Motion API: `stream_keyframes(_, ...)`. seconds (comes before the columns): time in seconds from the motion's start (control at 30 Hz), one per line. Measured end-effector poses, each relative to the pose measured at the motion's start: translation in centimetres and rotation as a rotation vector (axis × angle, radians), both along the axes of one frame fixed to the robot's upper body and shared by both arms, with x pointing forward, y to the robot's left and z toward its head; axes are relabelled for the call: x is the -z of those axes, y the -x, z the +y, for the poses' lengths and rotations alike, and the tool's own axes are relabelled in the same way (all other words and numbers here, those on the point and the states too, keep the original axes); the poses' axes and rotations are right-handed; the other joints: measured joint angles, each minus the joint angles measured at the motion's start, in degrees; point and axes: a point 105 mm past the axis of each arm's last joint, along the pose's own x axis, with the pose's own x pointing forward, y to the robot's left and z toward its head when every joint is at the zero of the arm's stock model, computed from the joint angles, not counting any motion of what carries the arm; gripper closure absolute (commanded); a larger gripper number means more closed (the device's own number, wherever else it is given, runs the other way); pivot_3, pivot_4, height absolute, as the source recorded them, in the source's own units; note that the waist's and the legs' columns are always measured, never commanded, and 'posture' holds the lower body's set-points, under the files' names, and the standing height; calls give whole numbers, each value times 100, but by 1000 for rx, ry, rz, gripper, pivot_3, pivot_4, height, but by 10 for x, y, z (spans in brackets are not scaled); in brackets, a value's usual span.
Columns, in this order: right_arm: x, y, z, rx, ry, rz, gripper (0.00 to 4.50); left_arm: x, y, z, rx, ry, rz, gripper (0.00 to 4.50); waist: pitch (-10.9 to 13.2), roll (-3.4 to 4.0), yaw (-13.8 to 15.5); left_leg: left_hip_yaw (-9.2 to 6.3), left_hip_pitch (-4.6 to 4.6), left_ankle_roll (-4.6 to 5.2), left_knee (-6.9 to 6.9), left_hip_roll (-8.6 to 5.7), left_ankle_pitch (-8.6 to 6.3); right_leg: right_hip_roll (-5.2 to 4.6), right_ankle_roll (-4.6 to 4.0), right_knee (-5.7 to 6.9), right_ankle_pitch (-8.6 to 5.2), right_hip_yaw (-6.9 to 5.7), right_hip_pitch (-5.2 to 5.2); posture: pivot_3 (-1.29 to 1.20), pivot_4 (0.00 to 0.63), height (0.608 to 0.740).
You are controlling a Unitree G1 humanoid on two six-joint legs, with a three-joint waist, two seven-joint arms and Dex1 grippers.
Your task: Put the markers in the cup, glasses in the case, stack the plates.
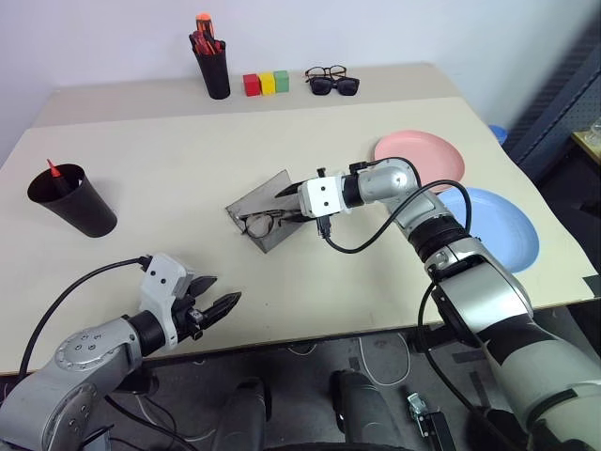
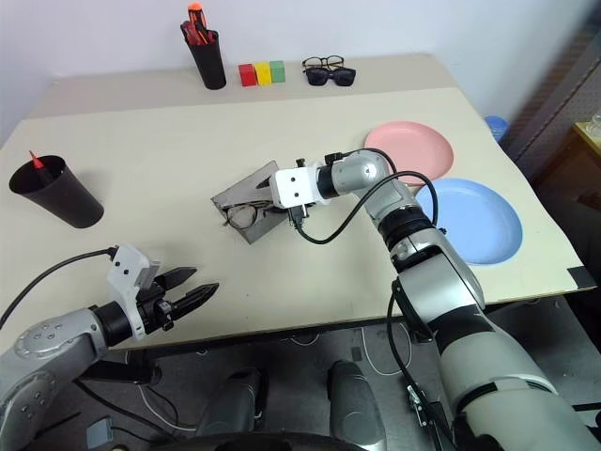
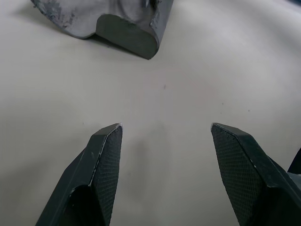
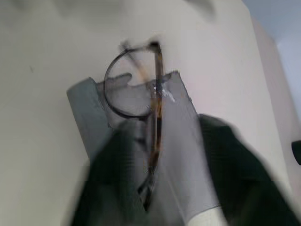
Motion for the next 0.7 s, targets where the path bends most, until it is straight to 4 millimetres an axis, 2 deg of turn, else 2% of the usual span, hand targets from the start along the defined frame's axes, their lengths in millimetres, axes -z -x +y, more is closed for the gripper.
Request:
stream_keyframes(0.07, 1, -1, -1, 8, 1, -3, 42, 0, 0, 0, -2, -1, -1, 1442, 0, 0, -17, -1, 2, 0, 0, 0, 0, 0, 0, 0, 0, 0, 3, 0, 150, 740)
stream_keyframes(0.33, -6, -13, -9, 108, -81, 55, 42, -8, -7, -2, -12, 7, -43, 1442, 0, 0, -67, -4, 5, 0, 0, 0, 0, 1, 0, 1, 0, 0, 6, 0, 150, 740)
stream_keyframes(0.5, -31, -23, -20, 233, -288, 215, 42, -26, -20, -7, -24, 67, -114, 1442, 0, 0, -55, -9, 6, 0, 0, 0, 0, 1, 3, 1, 2, -2, 10, 0, 150, 740)
stream_keyframes(0.57, -37, -20, -28, 280, -411, 340, 42, -39, -29, -5, -51, 105, -161, 1442, 0, 0, -20, -19, 6, 0, 1, 0, 0, 2, 11, 0, 6, -7, 16, 0, 150, 740)
stream_keyframes(0.7, -32, -8, -61, 432, -601, 556, 42, -53, -43, -5, -82, 123, -201, 1442, -1, 0, 93, -18, 2, 1, 0, -4, 0, 0, 16, -6, 8, -7, 17, 0, 150, 740)
